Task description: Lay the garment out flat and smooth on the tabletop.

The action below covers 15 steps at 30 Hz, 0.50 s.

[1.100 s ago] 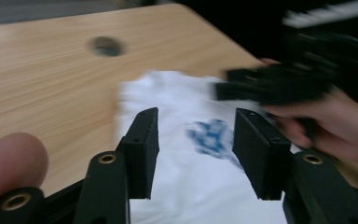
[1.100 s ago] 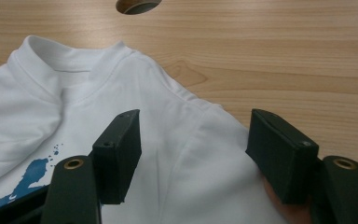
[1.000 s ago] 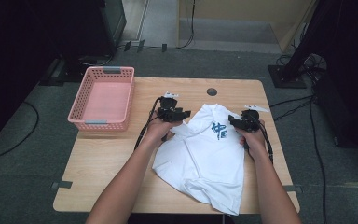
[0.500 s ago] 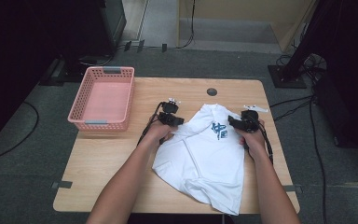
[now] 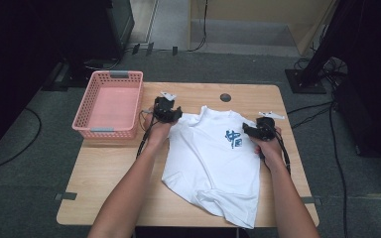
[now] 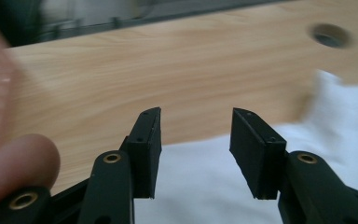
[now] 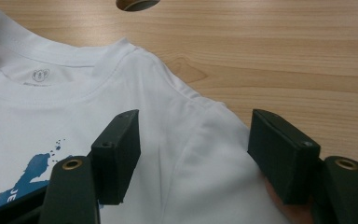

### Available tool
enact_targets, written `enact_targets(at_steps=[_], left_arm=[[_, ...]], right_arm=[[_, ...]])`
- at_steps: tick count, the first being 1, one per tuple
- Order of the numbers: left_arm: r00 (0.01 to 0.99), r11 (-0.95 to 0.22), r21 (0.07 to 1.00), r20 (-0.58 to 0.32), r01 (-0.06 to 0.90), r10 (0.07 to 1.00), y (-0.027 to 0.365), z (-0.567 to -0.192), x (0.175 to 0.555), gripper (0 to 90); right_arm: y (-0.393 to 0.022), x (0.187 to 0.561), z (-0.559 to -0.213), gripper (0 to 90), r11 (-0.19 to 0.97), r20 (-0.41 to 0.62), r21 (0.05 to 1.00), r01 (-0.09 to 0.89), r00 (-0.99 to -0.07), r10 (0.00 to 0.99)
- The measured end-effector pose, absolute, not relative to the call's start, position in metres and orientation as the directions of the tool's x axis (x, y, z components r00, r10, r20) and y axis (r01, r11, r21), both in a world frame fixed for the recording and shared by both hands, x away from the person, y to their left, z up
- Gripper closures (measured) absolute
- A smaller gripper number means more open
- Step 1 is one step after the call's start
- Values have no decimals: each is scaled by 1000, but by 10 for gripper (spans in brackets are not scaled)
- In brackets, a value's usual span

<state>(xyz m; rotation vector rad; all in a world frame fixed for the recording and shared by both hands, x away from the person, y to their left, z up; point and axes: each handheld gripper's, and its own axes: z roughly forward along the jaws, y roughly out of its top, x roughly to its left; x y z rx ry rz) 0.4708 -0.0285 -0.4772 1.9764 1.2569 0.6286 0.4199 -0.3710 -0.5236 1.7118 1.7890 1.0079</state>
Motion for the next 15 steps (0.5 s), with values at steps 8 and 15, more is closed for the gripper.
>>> enact_targets(at_steps=[8, 15], left_arm=[[243, -179, 706, 10, 685, 970, -7, -510, 481, 513], [80, -82, 771, 40, 632, 996, 4, -506, 472, 399]], right_arm=[[-374, 420, -524, 337, -44, 121, 766, 642, -76, 990], [-366, 420, -521, 313, -29, 36, 771, 636, 2, 999]])
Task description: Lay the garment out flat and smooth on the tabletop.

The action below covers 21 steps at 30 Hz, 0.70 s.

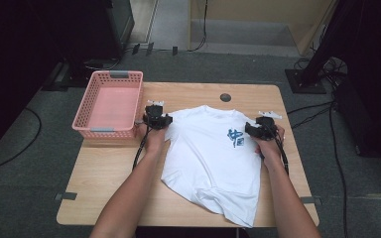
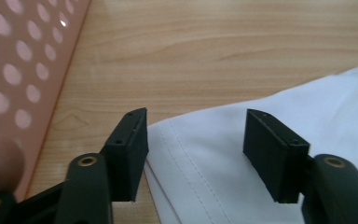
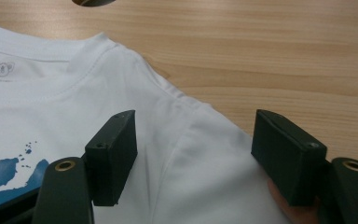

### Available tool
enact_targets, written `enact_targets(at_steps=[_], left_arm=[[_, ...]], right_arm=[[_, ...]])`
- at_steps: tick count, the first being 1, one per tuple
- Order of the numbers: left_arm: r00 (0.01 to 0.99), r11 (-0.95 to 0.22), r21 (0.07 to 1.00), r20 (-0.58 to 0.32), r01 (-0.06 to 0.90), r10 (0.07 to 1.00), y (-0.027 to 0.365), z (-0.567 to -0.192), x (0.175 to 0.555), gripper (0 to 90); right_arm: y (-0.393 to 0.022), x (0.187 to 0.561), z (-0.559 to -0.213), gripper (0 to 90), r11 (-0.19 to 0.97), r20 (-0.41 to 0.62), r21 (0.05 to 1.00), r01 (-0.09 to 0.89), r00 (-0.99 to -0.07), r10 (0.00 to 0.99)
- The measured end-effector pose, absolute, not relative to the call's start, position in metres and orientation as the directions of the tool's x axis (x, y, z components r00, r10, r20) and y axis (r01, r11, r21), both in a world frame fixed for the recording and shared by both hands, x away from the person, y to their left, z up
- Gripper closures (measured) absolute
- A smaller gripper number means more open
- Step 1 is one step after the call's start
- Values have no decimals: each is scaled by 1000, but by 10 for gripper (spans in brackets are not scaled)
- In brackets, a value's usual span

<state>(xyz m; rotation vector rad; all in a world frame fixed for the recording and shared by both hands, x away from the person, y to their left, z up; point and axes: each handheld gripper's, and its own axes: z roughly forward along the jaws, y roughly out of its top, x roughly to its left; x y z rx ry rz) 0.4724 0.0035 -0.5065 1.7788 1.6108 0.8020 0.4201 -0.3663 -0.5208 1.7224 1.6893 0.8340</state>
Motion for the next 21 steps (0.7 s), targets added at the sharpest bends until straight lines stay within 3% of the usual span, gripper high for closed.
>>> enact_targets(at_steps=[3, 7, 15, 21], left_arm=[[205, -145, 799, 27, 584, 978, -11, -500, 467, 397], [286, -209, 753, 29, 624, 958, -24, -504, 469, 396], [244, -197, 740, 45, 643, 969, -5, -516, 473, 331], [208, -185, 724, 59, 664, 976, 2, -512, 481, 309]], right_arm=[[-363, 417, -515, 340, -33, 41, 777, 628, 2, 999], [-355, 419, -516, 345, -28, 30, 720, 694, 10, 1000], [-351, 435, -522, 302, 37, 17, 747, 663, -75, 997], [-342, 455, -522, 269, 143, -73, 768, 624, -136, 988]])
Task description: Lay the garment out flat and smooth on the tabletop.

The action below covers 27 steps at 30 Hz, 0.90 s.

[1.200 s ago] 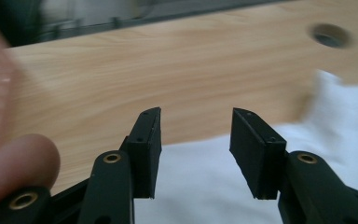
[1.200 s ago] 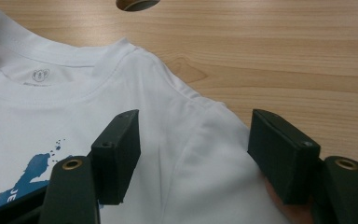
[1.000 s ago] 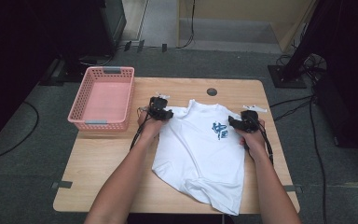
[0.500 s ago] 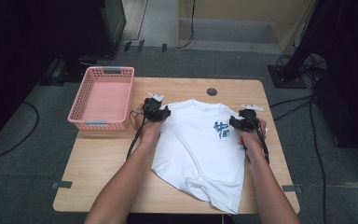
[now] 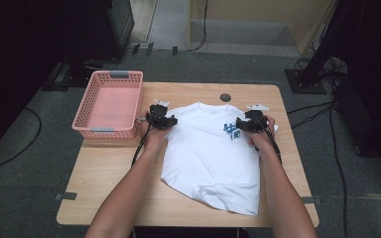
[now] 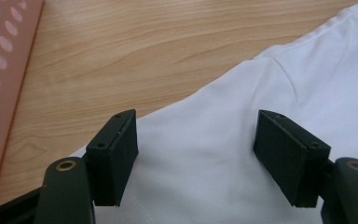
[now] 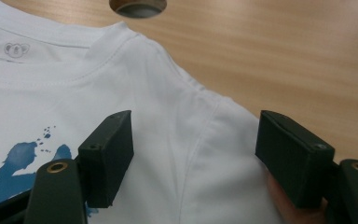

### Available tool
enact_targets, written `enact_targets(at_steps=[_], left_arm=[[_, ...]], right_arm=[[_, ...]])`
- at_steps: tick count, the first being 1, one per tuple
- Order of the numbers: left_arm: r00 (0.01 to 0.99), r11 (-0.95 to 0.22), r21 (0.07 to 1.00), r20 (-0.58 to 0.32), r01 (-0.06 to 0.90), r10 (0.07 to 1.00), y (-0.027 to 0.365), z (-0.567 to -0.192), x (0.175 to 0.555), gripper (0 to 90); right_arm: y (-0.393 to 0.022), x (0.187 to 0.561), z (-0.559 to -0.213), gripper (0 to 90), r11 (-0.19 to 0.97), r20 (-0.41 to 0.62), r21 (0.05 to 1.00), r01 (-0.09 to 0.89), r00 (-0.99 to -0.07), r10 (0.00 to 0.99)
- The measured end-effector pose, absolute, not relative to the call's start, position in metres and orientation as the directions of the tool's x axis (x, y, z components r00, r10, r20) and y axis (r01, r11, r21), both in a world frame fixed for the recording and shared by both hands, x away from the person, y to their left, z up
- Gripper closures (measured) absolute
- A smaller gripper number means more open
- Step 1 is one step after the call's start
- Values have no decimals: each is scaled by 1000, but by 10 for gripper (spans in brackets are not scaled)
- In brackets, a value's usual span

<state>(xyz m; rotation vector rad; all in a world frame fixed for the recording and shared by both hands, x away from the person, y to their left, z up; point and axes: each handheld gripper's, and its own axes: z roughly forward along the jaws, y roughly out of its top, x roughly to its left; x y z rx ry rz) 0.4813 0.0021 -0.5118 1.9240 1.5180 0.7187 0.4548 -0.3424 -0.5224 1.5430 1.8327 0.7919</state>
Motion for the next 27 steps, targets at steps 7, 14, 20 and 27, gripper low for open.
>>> enact_targets(at_steps=[7, 14, 20, 27], left_arm=[[303, -210, 754, 16, 623, 953, -6, -492, 459, 303], [366, -277, 691, 19, 668, 930, -16, -511, 454, 297], [299, -209, 718, 2, 664, 954, -2, -515, 452, 279], [319, -216, 735, -1, 643, 948, 4, -495, 442, 275]], right_arm=[[-336, 442, -498, 257, 112, -51, 781, 615, -116, 992], [-348, 434, -511, 254, 84, -22, 689, 720, -95, 995], [-347, 444, -523, 230, 94, 8, 743, 662, -150, 989], [-339, 448, -512, 225, 73, 26, 771, 633, -146, 989]])
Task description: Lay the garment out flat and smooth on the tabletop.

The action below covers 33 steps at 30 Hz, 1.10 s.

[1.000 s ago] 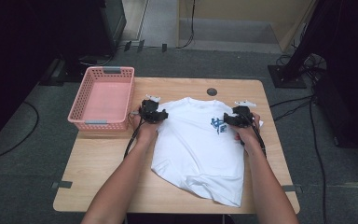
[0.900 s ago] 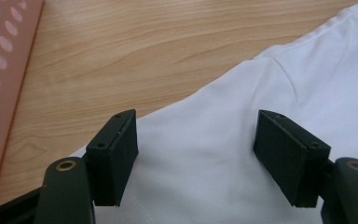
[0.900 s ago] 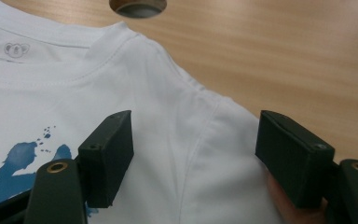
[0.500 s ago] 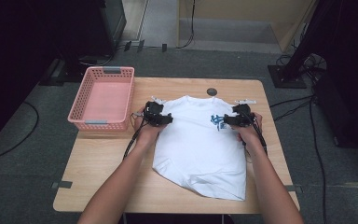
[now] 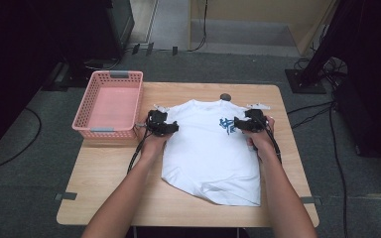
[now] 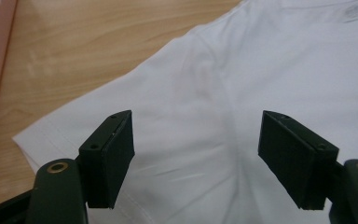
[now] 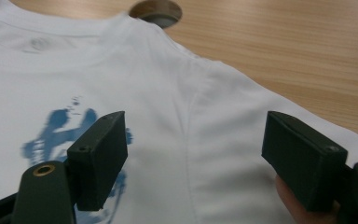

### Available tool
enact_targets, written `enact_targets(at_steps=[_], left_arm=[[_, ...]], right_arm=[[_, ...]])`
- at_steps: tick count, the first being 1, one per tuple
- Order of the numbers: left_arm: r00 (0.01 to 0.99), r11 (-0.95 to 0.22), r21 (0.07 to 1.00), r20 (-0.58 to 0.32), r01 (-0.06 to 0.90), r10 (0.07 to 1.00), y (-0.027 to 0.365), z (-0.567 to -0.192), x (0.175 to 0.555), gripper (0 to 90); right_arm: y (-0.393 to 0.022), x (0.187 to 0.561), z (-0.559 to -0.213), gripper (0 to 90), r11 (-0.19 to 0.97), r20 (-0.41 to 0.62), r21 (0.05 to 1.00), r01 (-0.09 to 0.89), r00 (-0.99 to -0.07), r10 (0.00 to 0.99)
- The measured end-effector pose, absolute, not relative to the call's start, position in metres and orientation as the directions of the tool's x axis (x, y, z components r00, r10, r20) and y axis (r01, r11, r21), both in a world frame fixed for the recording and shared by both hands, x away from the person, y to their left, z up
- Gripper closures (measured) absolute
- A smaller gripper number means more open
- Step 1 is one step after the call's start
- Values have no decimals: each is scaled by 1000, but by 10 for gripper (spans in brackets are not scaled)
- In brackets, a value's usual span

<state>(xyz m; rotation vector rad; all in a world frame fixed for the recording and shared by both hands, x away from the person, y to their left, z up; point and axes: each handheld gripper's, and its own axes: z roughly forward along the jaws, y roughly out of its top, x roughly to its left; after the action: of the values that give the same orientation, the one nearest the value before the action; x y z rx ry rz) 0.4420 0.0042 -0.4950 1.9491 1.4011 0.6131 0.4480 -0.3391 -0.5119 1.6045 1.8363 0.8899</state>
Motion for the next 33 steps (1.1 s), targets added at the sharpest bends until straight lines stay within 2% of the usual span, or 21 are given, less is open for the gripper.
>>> enact_targets(at_steps=[2, 4, 9, 13, 23, 28, 30, 33], left_arm=[[350, -213, 747, -28, 630, 936, 4, -486, 433, 284], [388, -207, 757, -66, 619, 919, 5, -480, 420, 332], [483, -249, 756, -101, 605, 870, 5, -476, 386, 369], [506, -240, 756, -137, 609, 852, 10, -477, 361, 457], [564, -298, 730, -144, 616, 813, 14, -490, 321, 603], [600, -348, 713, -125, 608, 790, 12, -497, 306, 632], [603, -348, 701, -146, 622, 784, 12, -500, 302, 632], [607, -372, 696, -116, 614, 786, 10, -503, 292, 631]], right_arm=[[-338, 438, -504, 232, 80, 27, 780, 621, -161, 987], [-338, 426, -497, 245, 71, 41, 774, 630, -162, 986], [-339, 392, -490, 245, 76, 57, 757, 650, -181, 982], [-341, 367, -491, 245, 84, 61, 748, 658, -194, 979], [-347, 320, -502, 244, 111, 25, 741, 663, -192, 981], [-349, 304, -509, 243, 133, -23, 739, 661, -173, 985], [-349, 301, -514, 240, 147, -41, 733, 664, -173, 984], [-348, 298, -521, 236, 139, -39, 737, 661, -165, 986]])
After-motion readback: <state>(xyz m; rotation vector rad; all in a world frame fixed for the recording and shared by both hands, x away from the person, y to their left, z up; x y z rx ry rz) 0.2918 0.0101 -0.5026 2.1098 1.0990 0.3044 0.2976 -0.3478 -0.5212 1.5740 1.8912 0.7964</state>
